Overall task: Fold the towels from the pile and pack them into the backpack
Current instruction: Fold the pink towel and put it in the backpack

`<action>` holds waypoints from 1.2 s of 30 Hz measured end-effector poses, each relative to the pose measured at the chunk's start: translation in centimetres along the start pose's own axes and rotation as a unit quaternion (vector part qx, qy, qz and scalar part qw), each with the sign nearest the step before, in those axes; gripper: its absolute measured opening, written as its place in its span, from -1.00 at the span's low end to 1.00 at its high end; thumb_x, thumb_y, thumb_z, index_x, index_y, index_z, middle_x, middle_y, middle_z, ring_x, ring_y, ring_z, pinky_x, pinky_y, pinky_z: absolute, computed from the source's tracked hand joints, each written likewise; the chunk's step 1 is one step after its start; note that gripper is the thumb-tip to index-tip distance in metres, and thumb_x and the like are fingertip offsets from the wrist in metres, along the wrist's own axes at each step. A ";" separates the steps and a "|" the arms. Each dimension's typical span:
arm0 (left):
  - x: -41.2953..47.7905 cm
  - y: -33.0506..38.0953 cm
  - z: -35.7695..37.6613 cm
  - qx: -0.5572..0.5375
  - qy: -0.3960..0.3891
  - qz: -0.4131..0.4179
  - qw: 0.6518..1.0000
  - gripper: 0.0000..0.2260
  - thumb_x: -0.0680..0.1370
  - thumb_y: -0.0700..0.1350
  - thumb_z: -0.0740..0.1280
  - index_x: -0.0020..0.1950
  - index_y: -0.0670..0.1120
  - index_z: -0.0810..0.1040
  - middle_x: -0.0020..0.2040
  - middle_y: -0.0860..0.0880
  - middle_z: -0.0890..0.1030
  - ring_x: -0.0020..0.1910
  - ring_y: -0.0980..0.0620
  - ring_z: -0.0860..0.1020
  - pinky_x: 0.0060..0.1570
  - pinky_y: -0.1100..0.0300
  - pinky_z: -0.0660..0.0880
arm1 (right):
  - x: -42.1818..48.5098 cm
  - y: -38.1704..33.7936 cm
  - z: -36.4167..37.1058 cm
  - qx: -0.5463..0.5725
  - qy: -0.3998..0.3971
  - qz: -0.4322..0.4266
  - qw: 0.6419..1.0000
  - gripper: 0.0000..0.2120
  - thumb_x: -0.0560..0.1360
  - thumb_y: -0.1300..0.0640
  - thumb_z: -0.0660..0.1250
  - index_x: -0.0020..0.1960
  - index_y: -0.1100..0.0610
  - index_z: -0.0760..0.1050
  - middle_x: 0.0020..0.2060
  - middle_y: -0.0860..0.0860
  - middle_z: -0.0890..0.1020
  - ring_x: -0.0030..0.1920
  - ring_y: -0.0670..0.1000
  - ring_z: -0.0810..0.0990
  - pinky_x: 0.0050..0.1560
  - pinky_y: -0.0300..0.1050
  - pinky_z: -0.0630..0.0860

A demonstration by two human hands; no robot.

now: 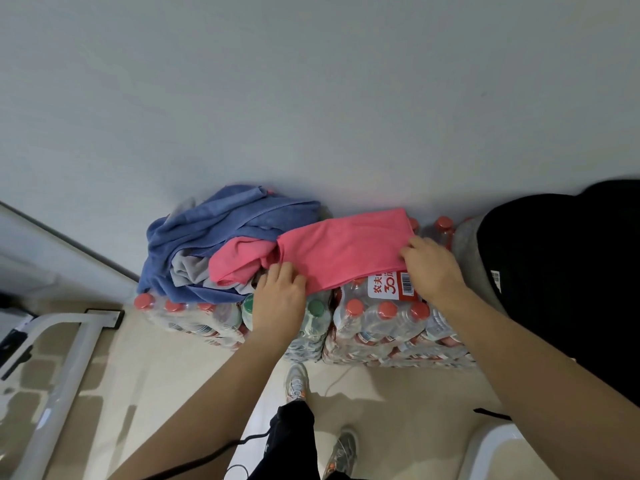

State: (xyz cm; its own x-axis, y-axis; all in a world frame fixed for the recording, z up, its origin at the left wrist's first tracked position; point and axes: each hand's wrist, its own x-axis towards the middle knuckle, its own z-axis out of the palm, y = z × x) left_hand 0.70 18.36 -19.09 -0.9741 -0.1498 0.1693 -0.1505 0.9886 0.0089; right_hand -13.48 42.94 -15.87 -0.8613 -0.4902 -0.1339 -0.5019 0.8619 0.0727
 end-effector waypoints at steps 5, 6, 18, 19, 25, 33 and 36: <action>-0.5 0.3 0.4 -0.035 -0.022 -0.007 0.999 -0.76 0.48 0.03 0.36 0.04 -0.08 0.51 -0.04 -0.03 0.50 -0.09 -0.10 0.48 -0.28 0.02 0.52 | -1.4 -0.3 0.6 0.059 -0.022 -0.006 0.998 -0.56 0.50 0.14 0.36 0.35 0.09 0.37 0.26 0.07 0.44 0.26 0.11 0.45 0.08 0.00 0.59; -0.3 0.3 0.3 -0.035 -0.020 -0.007 0.999 -0.74 0.47 0.07 0.35 0.04 -0.07 0.50 -0.05 -0.03 0.51 -0.09 -0.10 0.49 -0.26 0.01 0.52 | -1.3 -0.1 0.5 0.060 -0.026 -0.013 0.998 -0.56 0.49 0.13 0.37 0.34 0.09 0.38 0.26 0.05 0.45 0.24 0.10 0.46 0.09 0.00 0.59; 1.7 1.6 -1.2 0.054 -0.075 0.009 0.996 -0.59 0.44 0.27 0.32 -0.03 -0.06 0.47 -0.10 -0.02 0.53 -0.21 -0.12 0.52 -0.47 0.13 0.25 | -1.8 -0.4 -0.6 -0.020 -0.041 -0.088 0.995 -0.81 0.50 0.12 0.30 0.10 0.12 0.52 0.04 0.03 0.57 0.03 0.06 0.58 -0.18 -0.08 0.46; 1.7 1.7 -1.3 0.055 -0.078 0.010 0.995 -0.58 0.44 0.28 0.30 -0.01 -0.07 0.47 -0.10 -0.03 0.53 -0.20 -0.13 0.52 -0.46 0.12 0.26 | -2.1 -0.4 -0.9 -0.013 -0.040 -0.088 0.995 -0.80 0.49 0.10 0.31 0.09 0.13 0.52 0.03 0.03 0.56 0.03 0.07 0.57 -0.18 -0.08 0.45; 2.0 3.1 -2.1 0.059 -0.137 -0.006 0.989 -0.43 0.43 0.37 0.26 0.15 -0.08 0.36 0.07 -0.06 0.44 0.02 -0.16 0.46 -0.28 0.06 0.37 | -3.0 0.1 -3.9 0.072 -0.008 -0.073 0.995 -0.83 0.51 0.07 0.26 0.07 0.11 0.42 -0.07 0.01 0.57 -0.15 0.02 0.58 -0.19 -0.05 0.57; 1.2 3.5 -4.5 0.025 -0.138 0.020 0.990 -0.71 0.60 0.07 0.16 0.21 -0.07 0.44 0.14 -0.07 0.54 0.09 -0.14 0.53 -0.22 0.07 0.38 | -3.7 1.9 -8.0 0.076 0.031 -0.080 0.993 -0.77 0.54 0.01 0.26 0.16 0.04 0.43 -0.01 -0.01 0.58 -0.09 0.03 0.56 -0.10 0.02 0.58; 2.5 1.7 -7.1 -0.083 -0.107 0.021 0.991 -0.82 0.56 -0.01 0.22 0.09 -0.05 0.50 0.03 -0.03 0.57 0.00 -0.11 0.58 -0.23 0.07 0.42 | -4.1 3.0 -10.0 0.062 0.010 -0.069 0.996 -0.75 0.52 0.16 0.25 0.19 0.13 0.43 0.04 0.09 0.60 -0.03 0.13 0.60 -0.04 0.02 0.55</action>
State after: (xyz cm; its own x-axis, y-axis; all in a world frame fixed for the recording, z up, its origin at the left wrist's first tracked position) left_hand -0.78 19.76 -11.65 -0.9950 -0.0918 -0.0390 -0.0971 0.9805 0.1708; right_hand -12.26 46.24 -5.18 -0.7867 -0.6064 -0.1153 -0.6029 0.7950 -0.0672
